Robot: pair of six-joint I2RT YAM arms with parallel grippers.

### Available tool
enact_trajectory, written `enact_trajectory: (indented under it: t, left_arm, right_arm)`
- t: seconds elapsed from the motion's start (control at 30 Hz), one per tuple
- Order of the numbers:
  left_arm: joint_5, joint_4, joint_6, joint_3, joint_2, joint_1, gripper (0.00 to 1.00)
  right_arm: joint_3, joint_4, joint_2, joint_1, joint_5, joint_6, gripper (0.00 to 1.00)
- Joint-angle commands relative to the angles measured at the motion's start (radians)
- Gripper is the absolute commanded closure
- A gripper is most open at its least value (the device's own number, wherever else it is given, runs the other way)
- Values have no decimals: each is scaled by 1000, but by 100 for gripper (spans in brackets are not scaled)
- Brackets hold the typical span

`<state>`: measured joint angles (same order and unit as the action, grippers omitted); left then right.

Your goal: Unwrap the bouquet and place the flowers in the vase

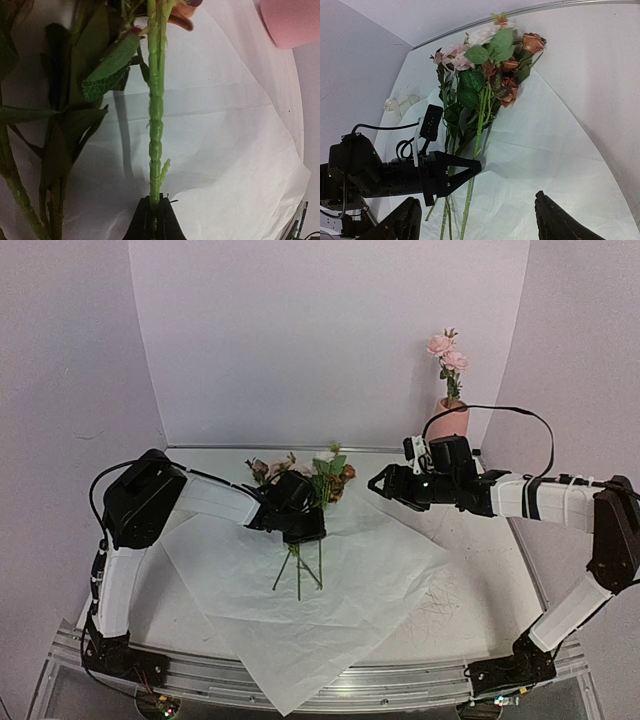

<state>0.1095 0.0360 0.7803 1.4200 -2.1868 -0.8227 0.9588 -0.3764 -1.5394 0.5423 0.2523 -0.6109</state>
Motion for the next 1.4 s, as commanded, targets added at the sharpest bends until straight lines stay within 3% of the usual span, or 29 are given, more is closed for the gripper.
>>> enact_trajectory:
  t: [0.0, 0.37, 0.63, 1.03, 1.37]
  left_arm:
    - [-1, 2, -59, 19, 66, 8, 100]
    - [-77, -5, -106, -101, 315, 8, 100]
    - [104, -166, -111, -163, 424, 8, 100]
    - [240, -196, -148, -123, 449, -14, 100]
    - [245, -200, -163, -131, 473, -29, 99]
  right_arm:
    - [11, -19, -15, 5, 25, -7, 21]
    - [75, -53, -68, 4, 129, -35, 24]
    - [78, -278, -46, 14, 296, -175, 39]
    - [158, -323, -73, 50, 318, -224, 56]
    - [164, -308, -91, 58, 270, -250, 58]
